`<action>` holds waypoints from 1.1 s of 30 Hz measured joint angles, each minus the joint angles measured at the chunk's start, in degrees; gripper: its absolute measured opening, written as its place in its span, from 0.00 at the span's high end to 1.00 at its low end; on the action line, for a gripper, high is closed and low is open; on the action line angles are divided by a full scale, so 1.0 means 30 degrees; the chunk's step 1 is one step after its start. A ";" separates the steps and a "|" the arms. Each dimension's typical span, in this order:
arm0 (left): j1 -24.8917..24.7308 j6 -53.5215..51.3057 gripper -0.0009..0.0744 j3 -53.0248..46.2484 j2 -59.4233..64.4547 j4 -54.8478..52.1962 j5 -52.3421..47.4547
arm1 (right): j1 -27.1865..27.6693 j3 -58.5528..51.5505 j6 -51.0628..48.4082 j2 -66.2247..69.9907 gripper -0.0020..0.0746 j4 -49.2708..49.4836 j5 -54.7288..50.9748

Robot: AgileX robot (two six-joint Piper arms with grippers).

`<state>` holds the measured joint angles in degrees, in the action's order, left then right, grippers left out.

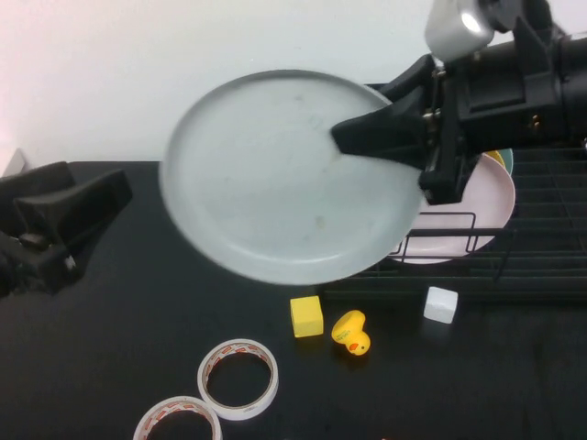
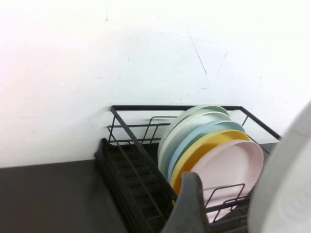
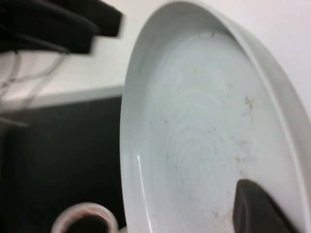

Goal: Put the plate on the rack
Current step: Place the plate on the rack

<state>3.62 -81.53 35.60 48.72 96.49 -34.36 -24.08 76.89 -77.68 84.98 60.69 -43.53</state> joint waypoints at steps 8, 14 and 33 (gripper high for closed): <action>0.0000 0.4082 0.64 0.0000 0.0000 -0.3216 0.0302 | 0.2925 0.0516 -0.0026 0.0000 0.81 -0.1832 0.0000; 0.0000 0.6450 0.95 0.0000 0.0000 -0.5596 -0.0966 | 0.5500 0.0510 -0.3209 0.0045 0.81 -0.2131 0.0367; 0.0000 0.8626 0.99 0.0000 0.0000 -0.9202 -0.3786 | 0.5949 0.0510 -1.0201 0.4666 0.81 -0.2131 0.1934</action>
<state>3.62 -55.65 35.60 48.72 68.88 -45.72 -6.24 78.42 -108.28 98.98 54.30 -37.72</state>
